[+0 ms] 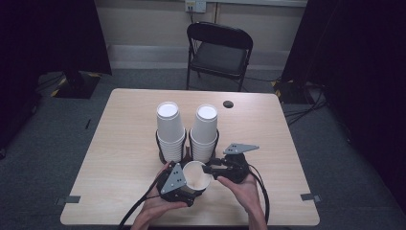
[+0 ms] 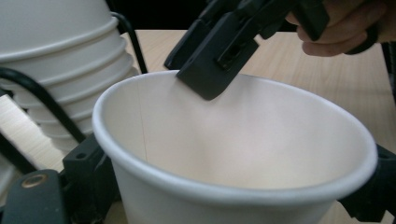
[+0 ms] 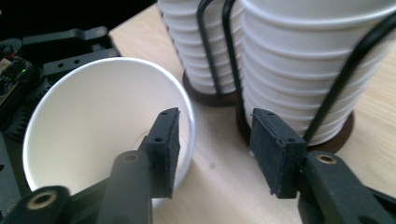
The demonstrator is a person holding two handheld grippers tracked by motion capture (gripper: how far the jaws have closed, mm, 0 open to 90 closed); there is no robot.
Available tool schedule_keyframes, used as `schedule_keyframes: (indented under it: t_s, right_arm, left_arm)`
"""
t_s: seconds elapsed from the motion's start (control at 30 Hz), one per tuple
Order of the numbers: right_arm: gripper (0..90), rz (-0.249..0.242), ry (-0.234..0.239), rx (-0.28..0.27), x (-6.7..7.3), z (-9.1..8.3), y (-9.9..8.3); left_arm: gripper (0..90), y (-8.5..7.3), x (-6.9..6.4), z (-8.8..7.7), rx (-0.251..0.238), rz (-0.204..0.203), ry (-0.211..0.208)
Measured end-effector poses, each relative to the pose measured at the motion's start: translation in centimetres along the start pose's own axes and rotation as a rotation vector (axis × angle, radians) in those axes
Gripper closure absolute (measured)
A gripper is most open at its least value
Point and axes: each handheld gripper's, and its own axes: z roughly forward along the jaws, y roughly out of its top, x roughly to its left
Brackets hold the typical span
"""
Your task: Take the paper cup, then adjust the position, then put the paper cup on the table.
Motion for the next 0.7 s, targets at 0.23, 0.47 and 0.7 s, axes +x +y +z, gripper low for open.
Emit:
schedule_keyframes:
  t_s: [0.23, 0.47, 0.7]
  right_arm:
    - [37.9, 0.005, -0.041, -0.159, -0.1, -0.7, -0.8]
    - [34.4, 0.008, -0.098, -0.313, -0.4, -1.7, -2.0]
    - [30.6, 0.046, -0.161, -0.378, -1.1, -1.9, -4.2]
  left_arm:
    - [11.1, -0.2, 1.1, -0.6, -0.016, -0.06, 0.034]
    - [11.1, -1.1, 2.1, -2.4, -0.052, -0.125, 0.078]
    - [11.1, -2.1, 3.4, -4.1, -0.052, -0.164, 0.109]
